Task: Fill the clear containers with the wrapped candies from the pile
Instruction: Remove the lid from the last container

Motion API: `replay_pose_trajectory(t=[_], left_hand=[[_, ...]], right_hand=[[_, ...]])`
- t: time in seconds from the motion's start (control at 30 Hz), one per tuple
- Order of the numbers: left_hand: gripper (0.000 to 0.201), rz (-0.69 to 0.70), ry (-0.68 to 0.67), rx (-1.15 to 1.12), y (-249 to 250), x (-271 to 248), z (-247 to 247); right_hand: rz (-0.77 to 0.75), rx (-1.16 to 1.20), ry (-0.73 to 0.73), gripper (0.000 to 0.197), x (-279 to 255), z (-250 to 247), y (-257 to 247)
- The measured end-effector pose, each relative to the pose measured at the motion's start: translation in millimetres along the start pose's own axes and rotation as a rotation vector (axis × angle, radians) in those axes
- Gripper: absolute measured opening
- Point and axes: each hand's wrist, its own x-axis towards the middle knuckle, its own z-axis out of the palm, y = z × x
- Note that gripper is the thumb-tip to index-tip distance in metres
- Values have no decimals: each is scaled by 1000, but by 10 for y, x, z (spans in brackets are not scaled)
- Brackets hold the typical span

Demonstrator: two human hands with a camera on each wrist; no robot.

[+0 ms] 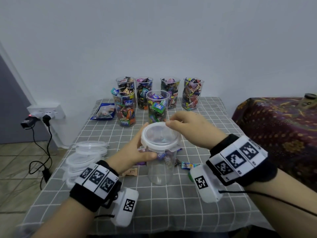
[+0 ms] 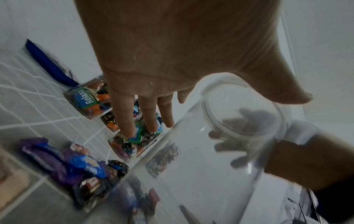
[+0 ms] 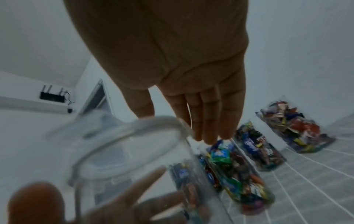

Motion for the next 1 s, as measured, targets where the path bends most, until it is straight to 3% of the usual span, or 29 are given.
replay_pose_trajectory(t=[0.2, 0.43, 0.57, 0.77, 1.0], left_hand=[[84, -180, 315, 84, 100, -28, -96], [35, -186, 449, 13, 170, 46, 14], [36, -236, 452, -143, 143, 67, 50], [33, -243, 475, -186, 187, 80, 73], [36, -190, 510, -71, 239, 29, 49]], right_hand=[[50, 245, -38, 32, 91, 181, 153], [151, 531, -130, 31, 119, 181, 242], [162, 578, -120, 33, 139, 216, 265], [141, 521, -58, 37, 119, 204, 249], [130, 591, -54, 34, 104, 189, 268]])
